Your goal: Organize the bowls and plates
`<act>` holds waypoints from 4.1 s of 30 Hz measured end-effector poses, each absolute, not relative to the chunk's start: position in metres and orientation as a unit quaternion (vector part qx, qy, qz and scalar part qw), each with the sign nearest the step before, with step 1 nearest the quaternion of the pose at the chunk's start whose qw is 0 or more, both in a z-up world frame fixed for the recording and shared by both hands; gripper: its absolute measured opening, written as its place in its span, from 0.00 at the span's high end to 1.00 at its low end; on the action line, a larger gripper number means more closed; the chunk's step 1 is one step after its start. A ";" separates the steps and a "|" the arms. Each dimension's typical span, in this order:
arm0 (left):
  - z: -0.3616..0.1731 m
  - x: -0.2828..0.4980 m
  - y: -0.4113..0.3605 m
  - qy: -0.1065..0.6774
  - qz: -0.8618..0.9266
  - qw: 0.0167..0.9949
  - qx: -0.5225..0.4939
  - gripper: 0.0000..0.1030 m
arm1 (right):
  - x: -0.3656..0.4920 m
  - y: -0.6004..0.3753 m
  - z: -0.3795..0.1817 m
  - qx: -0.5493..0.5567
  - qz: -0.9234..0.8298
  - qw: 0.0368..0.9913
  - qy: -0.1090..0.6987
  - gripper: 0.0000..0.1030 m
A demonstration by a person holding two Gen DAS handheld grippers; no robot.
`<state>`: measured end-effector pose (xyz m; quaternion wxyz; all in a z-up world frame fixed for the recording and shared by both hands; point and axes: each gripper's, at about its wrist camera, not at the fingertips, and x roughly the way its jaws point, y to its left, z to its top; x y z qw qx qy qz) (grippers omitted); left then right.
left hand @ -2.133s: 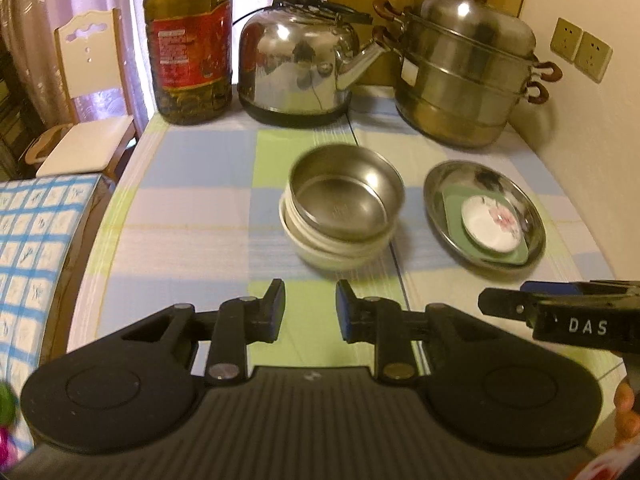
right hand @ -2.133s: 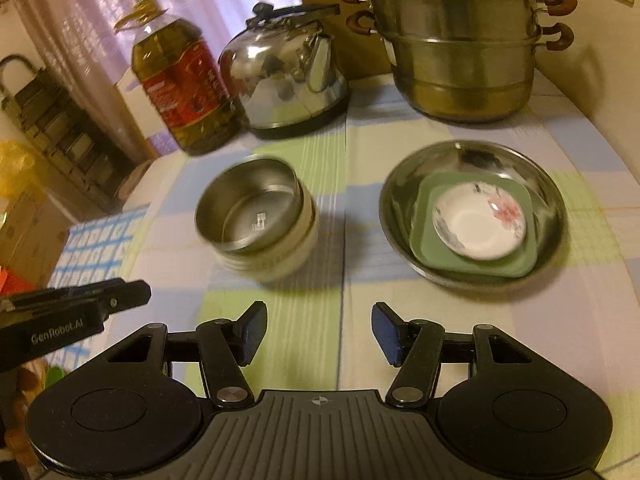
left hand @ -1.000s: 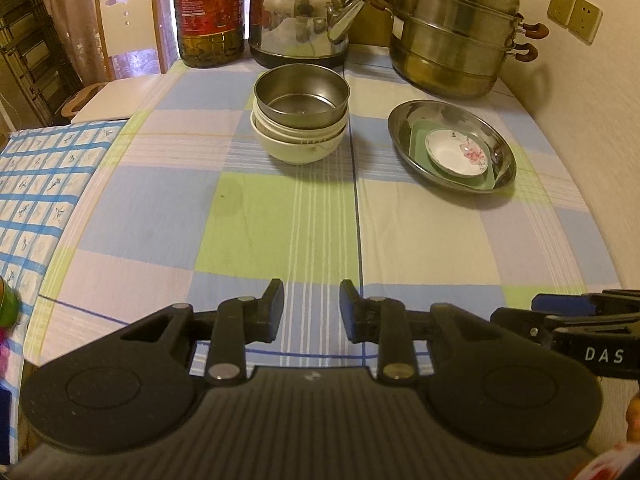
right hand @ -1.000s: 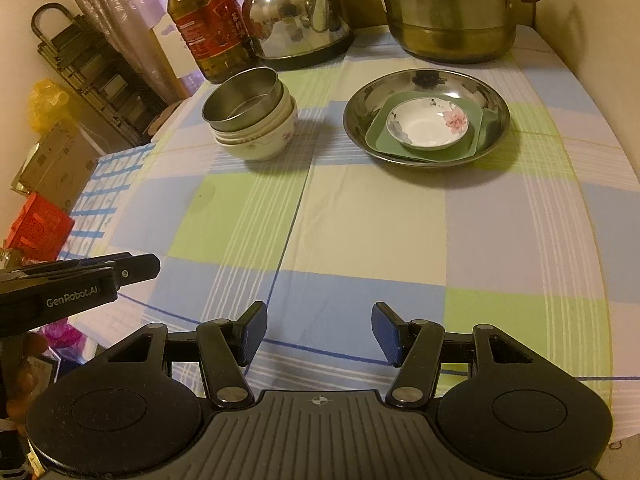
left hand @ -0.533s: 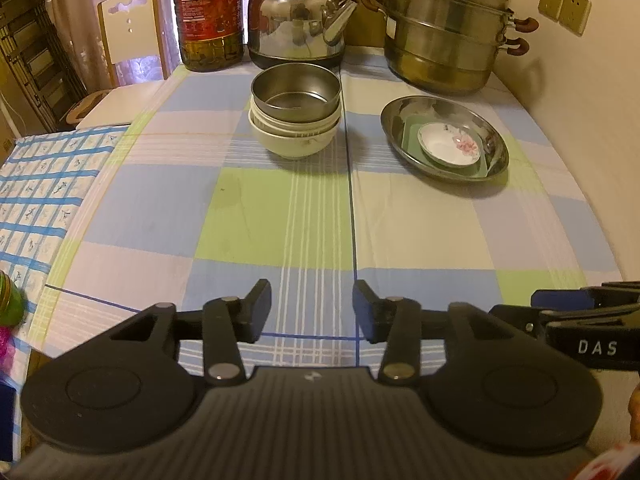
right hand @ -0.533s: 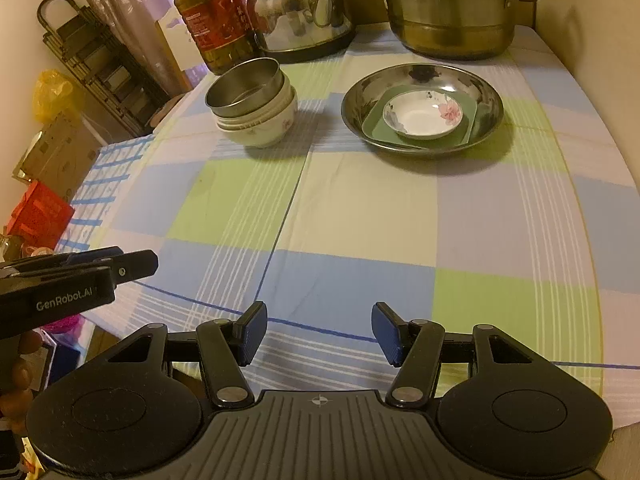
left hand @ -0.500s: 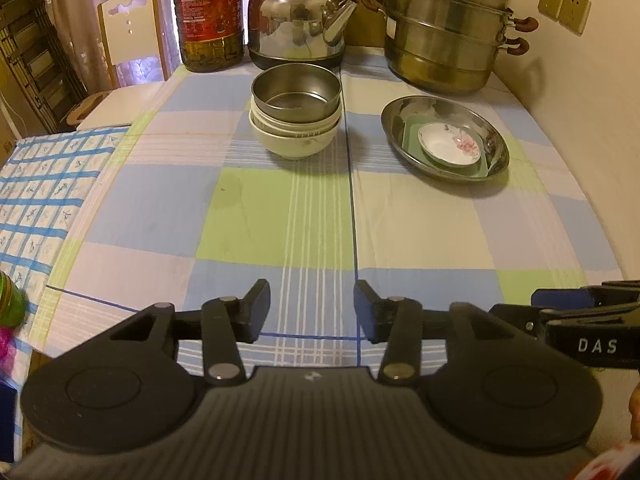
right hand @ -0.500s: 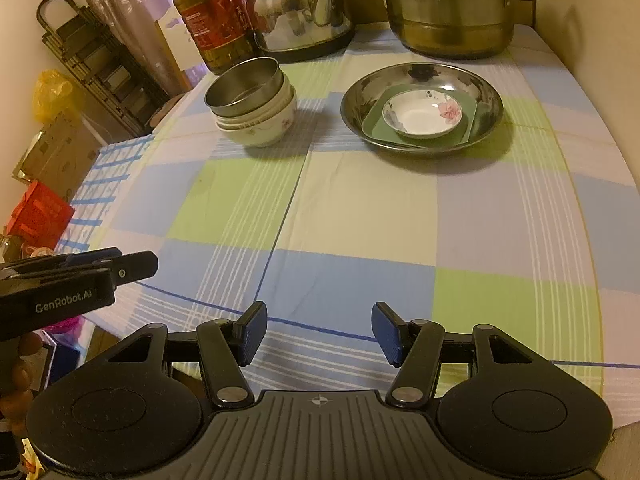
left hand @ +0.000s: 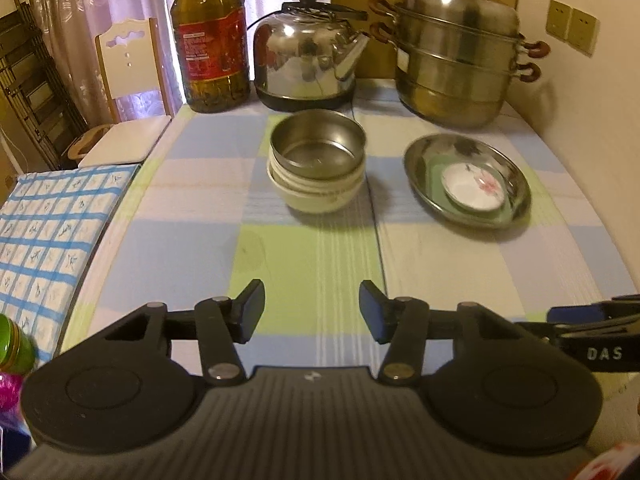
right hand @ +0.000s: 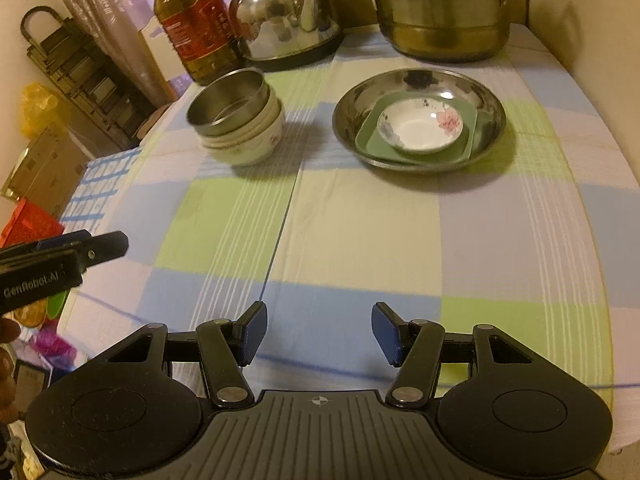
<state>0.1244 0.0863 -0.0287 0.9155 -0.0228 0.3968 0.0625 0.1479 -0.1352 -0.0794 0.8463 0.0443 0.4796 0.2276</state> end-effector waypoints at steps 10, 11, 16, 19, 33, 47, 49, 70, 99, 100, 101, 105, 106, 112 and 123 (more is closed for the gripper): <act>-0.027 0.202 0.138 0.390 0.072 0.917 -0.034 0.55 | 0.215 -0.102 -0.068 0.065 0.211 0.867 0.447 0.44; -0.027 0.210 0.142 0.390 0.070 0.918 -0.036 0.55 | 0.224 -0.095 -0.066 0.065 0.212 0.870 0.441 0.44; -0.029 0.246 0.160 0.389 0.058 0.918 -0.046 0.61 | 0.262 -0.065 -0.061 0.074 0.231 0.879 0.411 0.44; -0.032 0.265 0.166 0.390 0.052 0.918 -0.046 0.64 | 0.281 -0.045 -0.060 0.077 0.248 0.882 0.392 0.44; -0.058 0.321 0.175 0.413 0.023 0.910 -0.031 0.85 | 0.335 -0.013 -0.090 0.098 0.270 0.875 0.389 0.89; -0.069 0.332 0.176 0.429 0.010 0.902 -0.039 0.94 | 0.343 -0.016 -0.101 0.112 0.274 0.865 0.406 0.97; -0.069 0.333 0.177 0.430 0.010 0.902 -0.043 0.93 | 0.344 -0.016 -0.100 0.111 0.271 0.864 0.409 0.97; -0.084 0.350 0.192 0.463 0.000 0.882 -0.090 0.89 | 0.378 -0.009 -0.114 0.150 0.259 0.841 0.451 0.80; -0.089 0.363 0.198 0.480 0.002 0.871 -0.101 0.90 | 0.394 -0.010 -0.108 0.171 0.214 0.808 0.521 0.87; -0.089 0.362 0.198 0.479 0.003 0.872 -0.101 0.89 | 0.391 -0.010 -0.108 0.168 0.216 0.812 0.516 0.86; -0.089 0.361 0.198 0.478 0.004 0.873 -0.101 0.87 | 0.389 -0.011 -0.108 0.165 0.218 0.814 0.512 0.81; -0.091 0.357 0.200 0.478 0.006 0.872 -0.110 0.81 | 0.381 -0.015 -0.110 0.166 0.218 0.824 0.495 0.60; -0.091 0.356 0.200 0.478 0.006 0.871 -0.112 0.80 | 0.381 -0.016 -0.112 0.170 0.219 0.822 0.497 0.60; -0.100 0.356 0.200 0.486 0.004 0.865 -0.124 0.78 | 0.382 -0.011 -0.126 0.174 0.217 0.817 0.505 0.60; -0.104 0.360 0.201 0.487 0.005 0.864 -0.125 0.78 | 0.383 -0.003 -0.135 0.166 0.208 0.819 0.508 0.60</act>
